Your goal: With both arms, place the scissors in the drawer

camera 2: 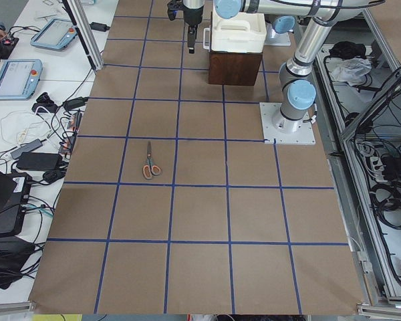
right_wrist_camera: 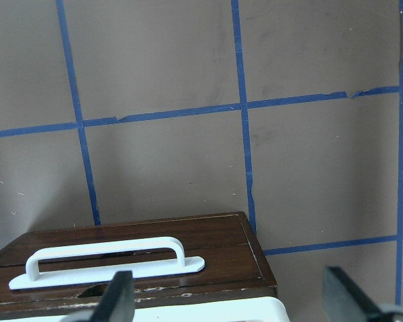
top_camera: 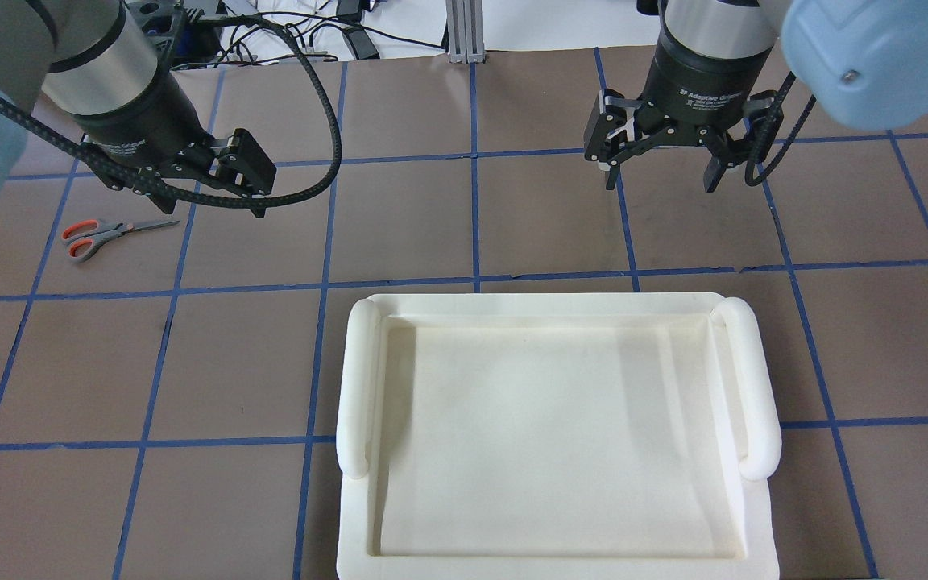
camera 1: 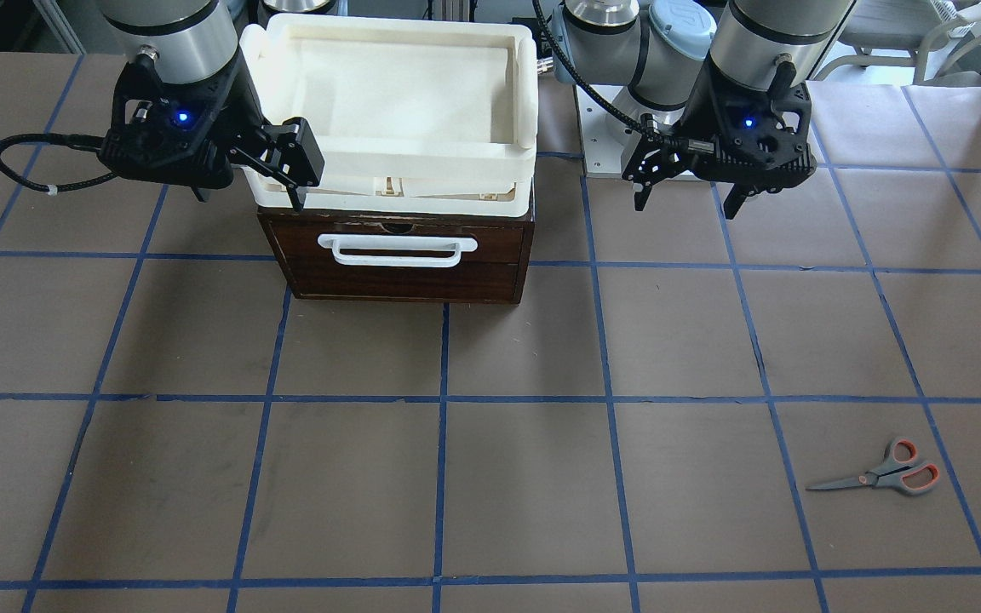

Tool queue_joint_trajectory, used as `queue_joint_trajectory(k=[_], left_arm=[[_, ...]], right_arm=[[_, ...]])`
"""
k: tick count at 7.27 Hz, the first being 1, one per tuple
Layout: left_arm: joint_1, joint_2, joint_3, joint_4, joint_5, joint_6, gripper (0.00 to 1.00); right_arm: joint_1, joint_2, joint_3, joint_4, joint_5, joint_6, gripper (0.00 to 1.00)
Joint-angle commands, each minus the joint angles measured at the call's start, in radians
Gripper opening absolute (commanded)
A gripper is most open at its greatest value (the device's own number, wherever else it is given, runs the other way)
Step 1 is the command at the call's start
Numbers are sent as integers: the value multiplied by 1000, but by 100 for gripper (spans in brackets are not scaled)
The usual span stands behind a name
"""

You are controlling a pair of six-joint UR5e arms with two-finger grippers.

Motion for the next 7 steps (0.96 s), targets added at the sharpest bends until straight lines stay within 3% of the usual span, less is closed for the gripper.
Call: queue_joint_trajectory(k=[1, 3, 5, 6, 7], left_arm=[[16, 1, -6, 0, -5, 1, 100], [16, 1, -9, -2, 6, 45, 100], [141, -34, -11, 3, 3, 316, 100], [219, -91, -11, 105, 7, 597, 100], [246, -157, 4, 258, 35, 745, 100]], right_arm=[[0, 0, 0, 2, 0, -1, 100], [0, 0, 0, -10, -5, -5, 100], [3, 6, 11, -63, 0, -15, 100], [3, 8, 17, -59, -15, 39, 100], [6, 18, 18, -63, -11, 196, 100]])
